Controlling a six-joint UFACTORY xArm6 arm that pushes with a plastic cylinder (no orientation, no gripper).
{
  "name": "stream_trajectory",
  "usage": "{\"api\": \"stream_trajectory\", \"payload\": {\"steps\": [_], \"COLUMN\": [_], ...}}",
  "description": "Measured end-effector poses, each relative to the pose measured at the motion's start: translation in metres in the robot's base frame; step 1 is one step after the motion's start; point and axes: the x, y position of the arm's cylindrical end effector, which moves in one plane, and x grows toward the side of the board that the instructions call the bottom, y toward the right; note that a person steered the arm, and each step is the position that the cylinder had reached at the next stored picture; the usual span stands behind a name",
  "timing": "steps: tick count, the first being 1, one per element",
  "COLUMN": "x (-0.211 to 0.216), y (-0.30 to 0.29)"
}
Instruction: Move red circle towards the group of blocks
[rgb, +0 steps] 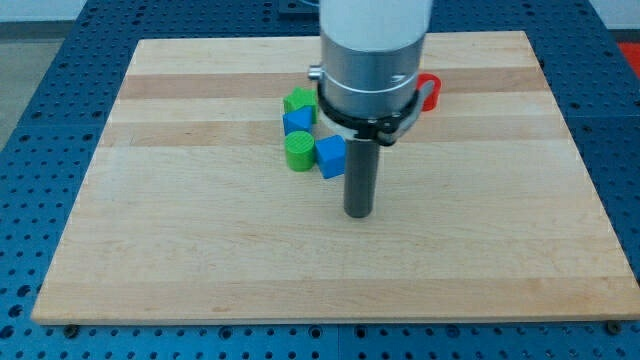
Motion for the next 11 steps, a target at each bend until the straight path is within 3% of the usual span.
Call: {"api": "stream_trajectory", "payload": {"steps": [2,7,11], "x": [-0.009,-0.045,-0.047], "y": [-0.047,-0.073,-0.094]}}
